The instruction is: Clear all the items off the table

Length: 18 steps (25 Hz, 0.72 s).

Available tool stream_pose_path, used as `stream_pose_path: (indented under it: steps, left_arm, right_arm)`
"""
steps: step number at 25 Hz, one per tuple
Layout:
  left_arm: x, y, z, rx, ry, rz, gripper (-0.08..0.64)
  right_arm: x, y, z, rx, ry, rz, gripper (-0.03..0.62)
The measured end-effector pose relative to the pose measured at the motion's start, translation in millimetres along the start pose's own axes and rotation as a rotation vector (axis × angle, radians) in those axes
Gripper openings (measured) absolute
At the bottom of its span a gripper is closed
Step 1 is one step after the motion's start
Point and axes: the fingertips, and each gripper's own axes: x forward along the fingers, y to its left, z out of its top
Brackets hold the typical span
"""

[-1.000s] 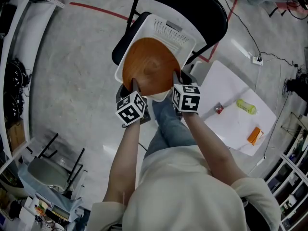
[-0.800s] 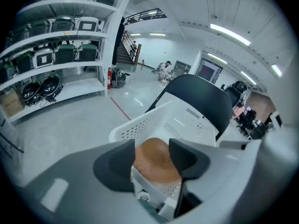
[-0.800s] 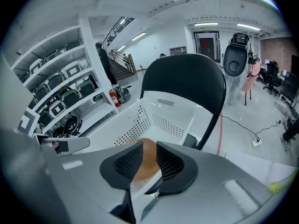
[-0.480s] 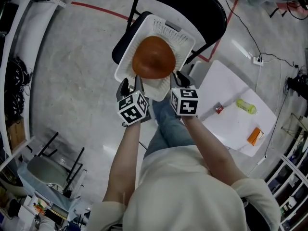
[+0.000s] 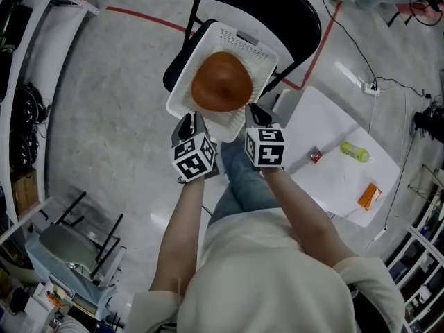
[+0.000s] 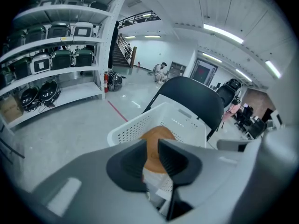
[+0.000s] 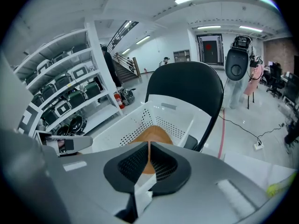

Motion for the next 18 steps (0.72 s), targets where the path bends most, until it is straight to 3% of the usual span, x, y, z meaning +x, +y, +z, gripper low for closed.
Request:
stream_pose_path:
  steps: [1,3,18]
  left_arm:
    - [-2.7,-1.1,0.1,0.002,-0.004,-0.001,0.062]
    - [-7.6,-3.3,0.7,0.004,-0.013,-0.009,0.011]
    - [-50.6,-27.4,3.1,0.046,-0.046,-0.1,0.009]
  right_arm:
    - [-2.5,1.2,0.1,-0.004,-0.005,0.003,0.0]
    - [-7.0,3.9,-0.2,-0.012,-0.012,0.013,-0.002]
    - [-57.0,16.0,-3.1,-0.049,-0.071,0.041,-0.002]
